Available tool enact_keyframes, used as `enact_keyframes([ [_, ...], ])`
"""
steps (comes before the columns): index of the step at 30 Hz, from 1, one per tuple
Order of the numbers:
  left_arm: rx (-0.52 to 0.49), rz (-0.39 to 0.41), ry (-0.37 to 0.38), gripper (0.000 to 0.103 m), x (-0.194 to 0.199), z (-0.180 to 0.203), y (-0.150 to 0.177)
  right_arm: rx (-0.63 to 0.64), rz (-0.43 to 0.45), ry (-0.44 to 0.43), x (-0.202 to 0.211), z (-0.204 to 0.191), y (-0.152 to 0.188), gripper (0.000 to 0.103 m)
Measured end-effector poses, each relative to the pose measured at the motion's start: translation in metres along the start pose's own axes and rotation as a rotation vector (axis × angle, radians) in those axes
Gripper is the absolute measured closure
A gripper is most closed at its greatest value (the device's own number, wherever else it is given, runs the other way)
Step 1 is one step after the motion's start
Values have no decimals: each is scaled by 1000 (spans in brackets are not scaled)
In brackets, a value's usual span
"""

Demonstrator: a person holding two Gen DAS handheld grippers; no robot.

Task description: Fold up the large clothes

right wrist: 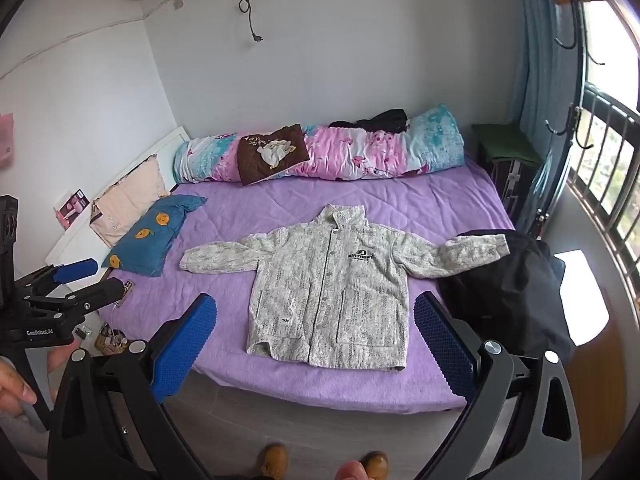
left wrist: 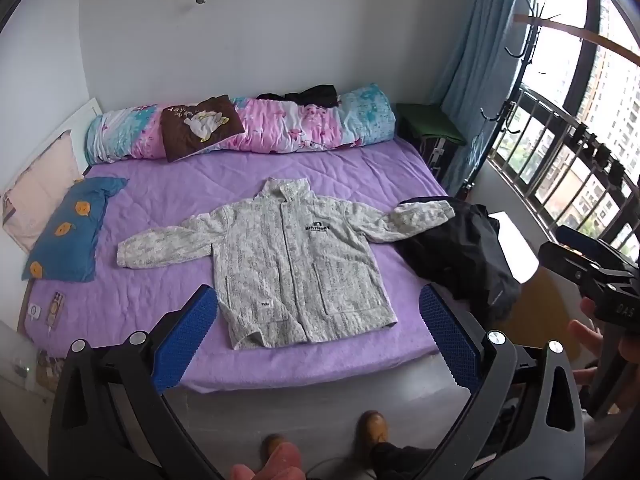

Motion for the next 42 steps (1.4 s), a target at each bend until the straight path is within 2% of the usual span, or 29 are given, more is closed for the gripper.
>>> enact_keyframes([
  [42,10,-9,6,6,-3,9,-4,-3,-7,12,0,3,2,6],
])
Point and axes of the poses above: each gripper's, at about its wrist camera, not at the fingertips, and x roughly against the way its jaws point, z to its right, y to its underside, the point moved 5 cm from there along -x, roughly the way its jaws point, and after that the axes turned 9 degrees about z, right-handed, at the moved point
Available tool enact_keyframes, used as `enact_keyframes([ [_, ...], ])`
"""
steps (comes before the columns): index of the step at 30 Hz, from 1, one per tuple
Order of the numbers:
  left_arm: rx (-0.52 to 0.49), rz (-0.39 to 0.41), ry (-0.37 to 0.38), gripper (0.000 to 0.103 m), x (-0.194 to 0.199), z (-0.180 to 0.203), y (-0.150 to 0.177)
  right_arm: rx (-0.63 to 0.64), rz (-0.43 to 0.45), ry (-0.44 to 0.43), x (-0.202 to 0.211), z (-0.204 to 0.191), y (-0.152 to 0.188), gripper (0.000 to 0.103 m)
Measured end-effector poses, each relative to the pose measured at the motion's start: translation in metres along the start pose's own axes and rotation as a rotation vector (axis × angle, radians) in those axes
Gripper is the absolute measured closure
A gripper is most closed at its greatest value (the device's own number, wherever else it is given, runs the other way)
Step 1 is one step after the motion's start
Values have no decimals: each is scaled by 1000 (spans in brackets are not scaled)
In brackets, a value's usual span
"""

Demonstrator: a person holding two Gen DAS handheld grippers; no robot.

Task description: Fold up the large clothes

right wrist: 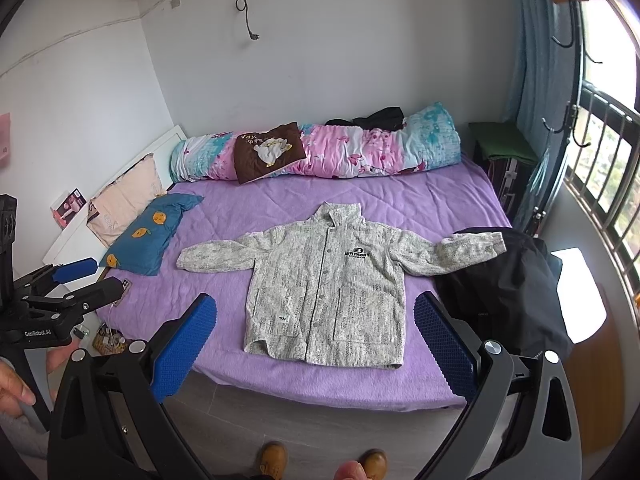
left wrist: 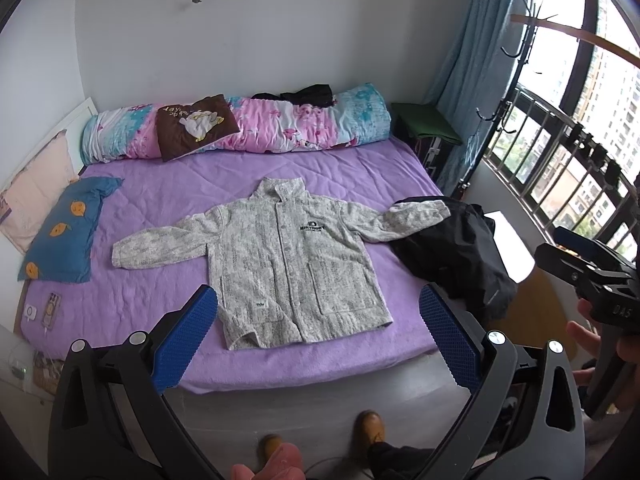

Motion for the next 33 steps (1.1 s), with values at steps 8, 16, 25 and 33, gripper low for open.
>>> enact_keyframes([
  [8,2,-4,6,6,0,-1,1,3,-4,2,-1,-3,-1,6],
  [16,3,-2,5,6,0,-1,2,6,-7,4,-3,-6,1,6],
  [25,23,-16,7,6,-4,-10,4,8,-17,9,-18,-9,-1,6],
  [33,17,-23,28,6,-18,-60,-6,9,-13,42,-45,-43,-9,6],
])
Point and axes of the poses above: each gripper's, at about its wrist camera, not at the fingertips, and x roughly against the way its jaws point, z to its right, y to its underside, the point moved 5 cm from there along -x, roughly the way its jaws point, and after that the axes turned 9 degrees about z, right-handed, at the moved point
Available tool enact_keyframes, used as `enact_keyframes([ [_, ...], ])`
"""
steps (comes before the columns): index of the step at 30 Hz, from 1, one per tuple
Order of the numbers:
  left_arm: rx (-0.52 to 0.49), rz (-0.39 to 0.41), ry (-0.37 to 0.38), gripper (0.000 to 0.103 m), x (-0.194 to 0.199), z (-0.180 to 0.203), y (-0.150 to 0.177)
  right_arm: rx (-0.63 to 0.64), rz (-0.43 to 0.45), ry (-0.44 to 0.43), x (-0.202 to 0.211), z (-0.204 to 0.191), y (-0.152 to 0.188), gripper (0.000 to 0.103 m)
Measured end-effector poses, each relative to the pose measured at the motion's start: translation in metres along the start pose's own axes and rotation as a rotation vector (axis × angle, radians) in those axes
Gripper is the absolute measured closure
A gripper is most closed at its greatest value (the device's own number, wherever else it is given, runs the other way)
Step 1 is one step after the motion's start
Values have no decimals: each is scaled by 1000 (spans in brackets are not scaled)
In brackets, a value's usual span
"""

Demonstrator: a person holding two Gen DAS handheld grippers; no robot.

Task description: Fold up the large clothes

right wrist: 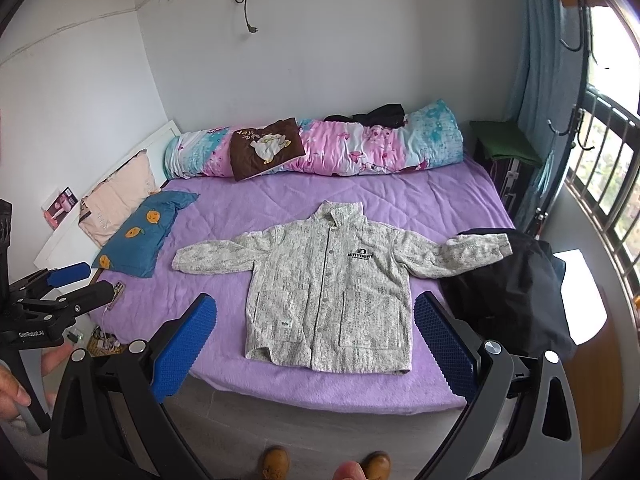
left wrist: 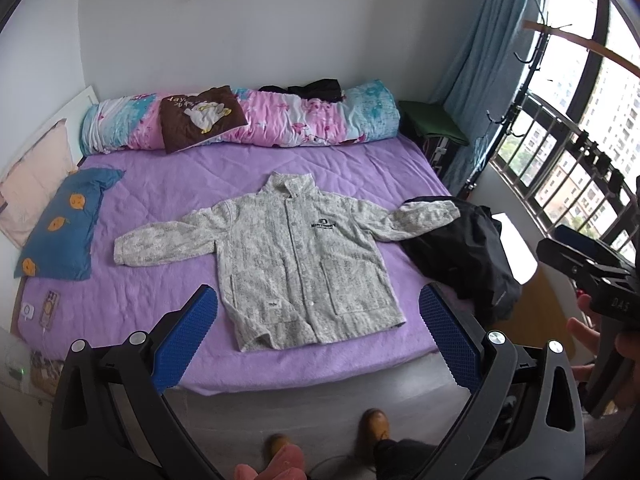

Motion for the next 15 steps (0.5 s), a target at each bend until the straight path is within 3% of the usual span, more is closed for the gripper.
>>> enact_keyframes([
  [8,-15,-12,0,6,-26,-59,-14,-8,-33,15,-38,-40,-4,6],
  [15,143,-23,-44,6,-78,-118,-22,27,-83,-13,-104,-48,-21,6],
])
Point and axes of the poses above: each gripper's, at about its wrist camera, not at the fingertips, and x roughly against the way its jaws point, z to its right, y to its underside, the point moved 5 cm from there along -x, roughly the way its jaws point, and after that the axes turned 9 degrees about z, right-handed, at the moved point
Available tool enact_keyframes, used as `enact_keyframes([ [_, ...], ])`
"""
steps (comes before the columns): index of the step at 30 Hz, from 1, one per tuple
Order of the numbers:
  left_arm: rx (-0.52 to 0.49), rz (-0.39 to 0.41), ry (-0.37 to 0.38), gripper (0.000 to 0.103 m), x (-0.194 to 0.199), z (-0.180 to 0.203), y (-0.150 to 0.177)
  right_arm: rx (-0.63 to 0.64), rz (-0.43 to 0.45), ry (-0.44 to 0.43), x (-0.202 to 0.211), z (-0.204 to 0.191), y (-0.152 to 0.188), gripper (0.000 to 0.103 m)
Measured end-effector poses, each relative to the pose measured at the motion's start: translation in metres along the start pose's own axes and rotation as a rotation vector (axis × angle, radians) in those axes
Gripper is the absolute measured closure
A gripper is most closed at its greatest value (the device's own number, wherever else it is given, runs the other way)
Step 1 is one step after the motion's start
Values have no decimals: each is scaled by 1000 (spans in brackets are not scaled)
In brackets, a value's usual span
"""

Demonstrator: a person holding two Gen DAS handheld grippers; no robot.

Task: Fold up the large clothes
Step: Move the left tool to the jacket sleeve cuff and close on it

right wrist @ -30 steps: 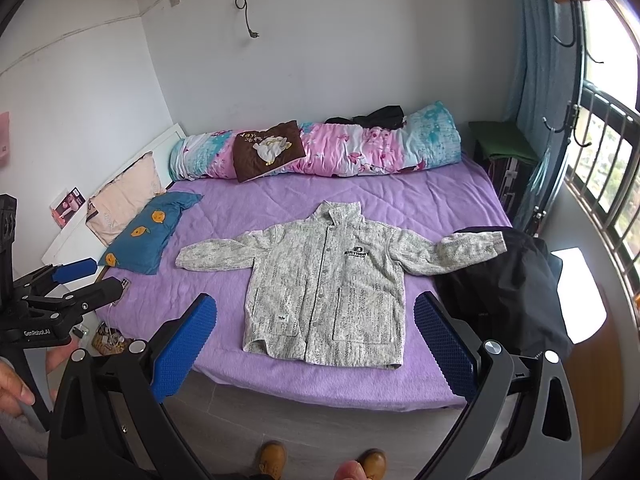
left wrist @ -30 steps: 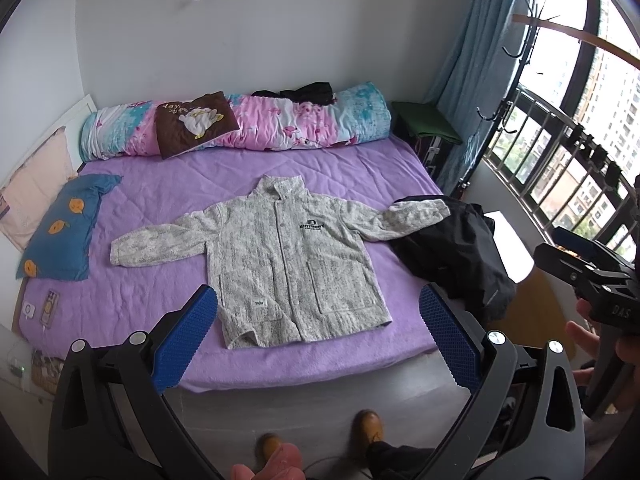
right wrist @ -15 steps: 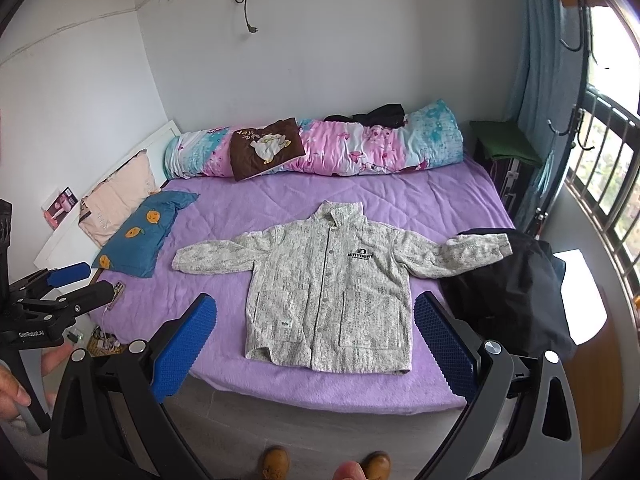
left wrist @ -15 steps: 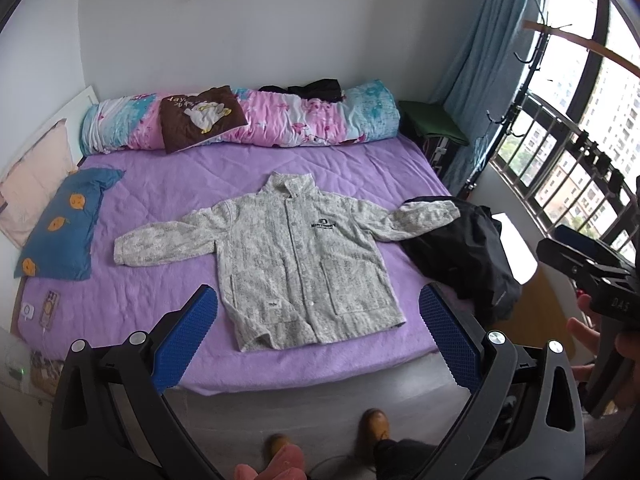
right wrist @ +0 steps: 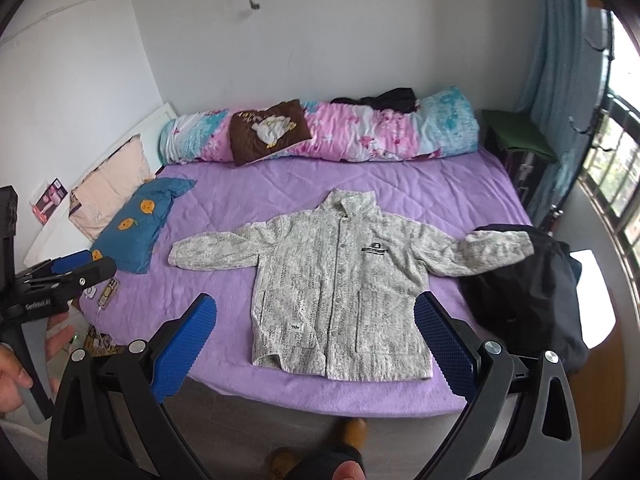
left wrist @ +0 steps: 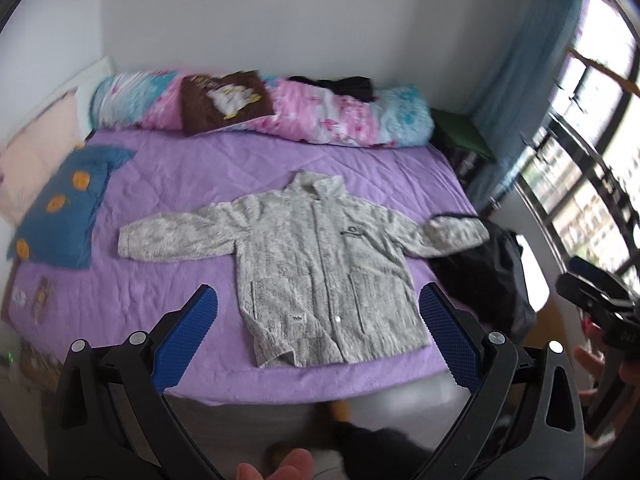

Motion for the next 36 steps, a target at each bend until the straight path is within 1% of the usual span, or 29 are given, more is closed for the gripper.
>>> enact_keyframes([
  [3,36,-3,-43,6,-31,-24,-4,47,1,-40,-39,0,-15,6],
  [4,45,4,-68,6,-40,-31,-6,69,-1,-51,-56,0,-20,6],
  [5,66,18,-98,6,-51,-41,-8,94,-6,-62,-75,-3,-25,6],
  [9,146,69,-129,6,-87,-78,-19,160,-26,-117,-130,-15,-37,6],
  [11,177,117,-172,6,-102,-99,-24,211,-38,-149,-162,-30,-42,6],
  [12,194,123,-186,6,-110,-109,-24,233,-42,-160,-179,-37,-44,6],
  [14,236,74,-189,6,-131,-133,-22,247,-45,-176,-205,-49,-47,6],
  [15,245,77,-194,6,-144,-149,-21,250,-47,-179,-216,-53,-47,6],
  [16,241,90,-232,6,-156,-166,-20,254,-47,-184,-235,-60,-46,6],
  [17,229,99,-258,6,-162,-175,-18,257,-49,-185,-248,-66,-44,6],
  [18,210,114,-294,6,-174,-192,-17,257,-52,-181,-267,-72,-40,6],
  [20,177,114,-346,6,-195,-221,-12,248,-58,-170,-297,-82,-35,6],
  [21,178,109,-361,6,-211,-244,-7,242,-61,-161,-312,-87,-31,6],
  [23,165,102,-378,6,-229,-272,0,218,-58,-145,-345,-99,-25,6],
  [24,148,91,-394,6,-244,-294,6,208,-56,-134,-364,-106,-21,6],
  [26,145,85,-411,6,-264,-329,15,209,-60,-98,-392,-113,-11,6],
  [28,150,63,-416,6,-281,-356,23,211,-62,-50,-418,-120,-1,6],
  [29,168,43,-407,6,-292,-375,29,205,-69,-25,-436,-123,5,6],
  [32,172,25,-422,6,-312,-410,39,178,-96,11,-472,-126,20,6],
  [36,220,5,-401,6,-338,-459,50,136,-140,48,-524,-135,39,6],
])
Point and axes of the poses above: each gripper's, at about its wrist camera, not at the fingertips, and x roughly against the way its jaws point, z to its right, y to its underside, the point moved 5 cm from there along -x, roughly the way its jaws point, and after that the axes turned 9 degrees about z, right-handed, at the moved point
